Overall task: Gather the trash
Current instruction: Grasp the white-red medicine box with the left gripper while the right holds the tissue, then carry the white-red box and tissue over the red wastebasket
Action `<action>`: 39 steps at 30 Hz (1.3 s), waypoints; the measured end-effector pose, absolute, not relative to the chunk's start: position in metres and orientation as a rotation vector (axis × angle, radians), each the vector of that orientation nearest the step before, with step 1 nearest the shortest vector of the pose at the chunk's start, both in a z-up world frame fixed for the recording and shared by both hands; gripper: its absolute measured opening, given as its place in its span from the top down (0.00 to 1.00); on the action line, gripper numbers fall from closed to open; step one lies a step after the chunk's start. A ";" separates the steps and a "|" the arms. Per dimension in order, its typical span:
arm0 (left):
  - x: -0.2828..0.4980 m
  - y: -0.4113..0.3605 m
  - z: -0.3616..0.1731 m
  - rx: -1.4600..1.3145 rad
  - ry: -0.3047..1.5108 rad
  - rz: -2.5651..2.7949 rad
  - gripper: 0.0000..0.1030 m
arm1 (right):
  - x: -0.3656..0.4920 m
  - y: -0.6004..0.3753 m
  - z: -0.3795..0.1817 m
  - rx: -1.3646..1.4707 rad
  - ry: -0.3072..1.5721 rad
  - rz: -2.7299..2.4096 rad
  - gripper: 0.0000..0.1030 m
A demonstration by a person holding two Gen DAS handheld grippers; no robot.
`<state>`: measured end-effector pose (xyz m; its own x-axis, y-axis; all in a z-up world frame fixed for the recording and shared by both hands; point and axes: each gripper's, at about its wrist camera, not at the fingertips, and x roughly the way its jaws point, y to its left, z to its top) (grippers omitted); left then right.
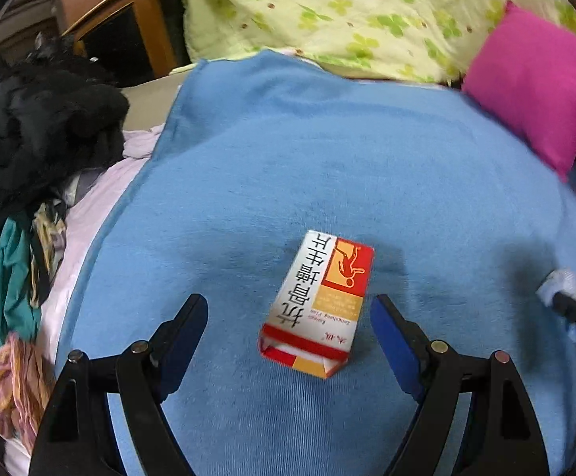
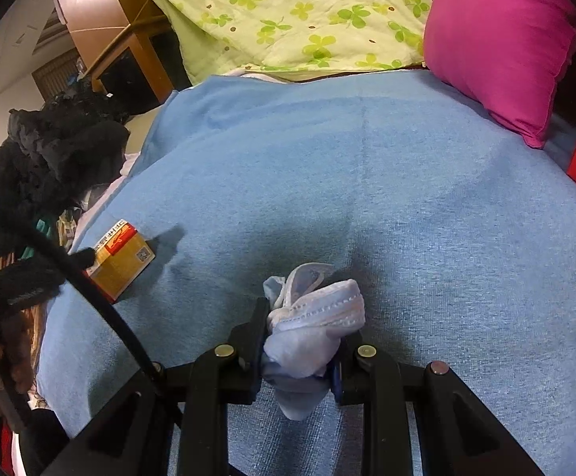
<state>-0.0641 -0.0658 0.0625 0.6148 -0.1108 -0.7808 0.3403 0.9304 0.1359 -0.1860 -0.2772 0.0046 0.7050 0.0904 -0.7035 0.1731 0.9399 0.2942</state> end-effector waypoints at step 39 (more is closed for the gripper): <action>-0.238 -0.074 0.127 0.105 0.767 -0.496 0.49 | -0.372 -0.237 0.136 0.218 0.498 -0.250 0.74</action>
